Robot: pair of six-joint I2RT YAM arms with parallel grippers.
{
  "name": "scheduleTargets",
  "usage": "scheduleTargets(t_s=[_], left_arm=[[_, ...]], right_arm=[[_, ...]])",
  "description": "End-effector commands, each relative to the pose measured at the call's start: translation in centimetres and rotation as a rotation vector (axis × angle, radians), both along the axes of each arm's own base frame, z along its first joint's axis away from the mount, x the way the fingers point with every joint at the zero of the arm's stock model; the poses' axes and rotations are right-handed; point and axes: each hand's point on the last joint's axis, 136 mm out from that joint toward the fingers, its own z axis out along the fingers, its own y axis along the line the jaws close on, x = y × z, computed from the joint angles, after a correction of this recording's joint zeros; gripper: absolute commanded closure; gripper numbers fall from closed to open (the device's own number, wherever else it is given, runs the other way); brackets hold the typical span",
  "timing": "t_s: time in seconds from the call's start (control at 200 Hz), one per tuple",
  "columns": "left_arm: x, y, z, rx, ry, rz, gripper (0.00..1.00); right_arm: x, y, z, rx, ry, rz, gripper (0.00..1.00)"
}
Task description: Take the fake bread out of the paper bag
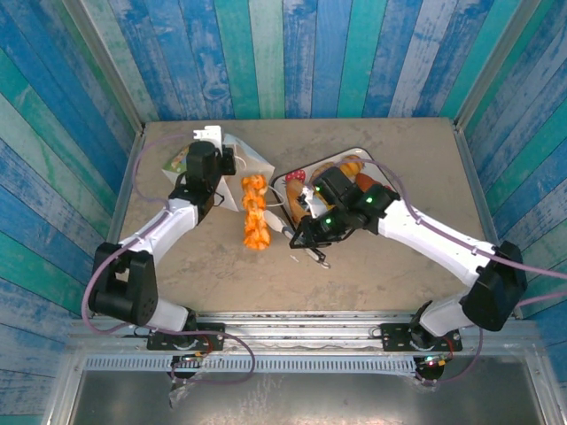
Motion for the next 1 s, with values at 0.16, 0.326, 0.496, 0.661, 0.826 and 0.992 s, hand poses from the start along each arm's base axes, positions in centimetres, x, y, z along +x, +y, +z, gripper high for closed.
scheduleTargets(t_s=[0.16,0.326,0.496,0.661,0.826,0.992], left_arm=[[1.6,0.8,-1.0,-0.030,0.031,0.088,0.98],[1.5,0.5,-0.8,-0.054,0.023,0.075,0.99],[0.9,0.5,-0.6,-0.050,0.025,0.066,0.99],[-0.1,0.5,-0.2,-0.058,0.021,0.049,0.99],[-0.9,0.2,0.6,-0.077,0.011,0.023,0.99],[-1.5,-0.2,1.6,-0.091,-0.004,-0.009,0.99]], right_arm=[[-1.3,-3.1,1.7,-0.014,-0.082,-0.049,0.99],[-0.6,-5.6,3.1,-0.016,-0.128,-0.157,0.99],[1.6,-8.7,3.8,0.005,-0.122,-0.332,0.99],[4.6,-11.3,4.1,0.043,-0.124,-0.509,1.00],[7.1,-12.6,3.4,0.082,-0.113,-0.647,1.00],[9.0,-13.1,2.0,0.109,-0.078,-0.732,0.99]])
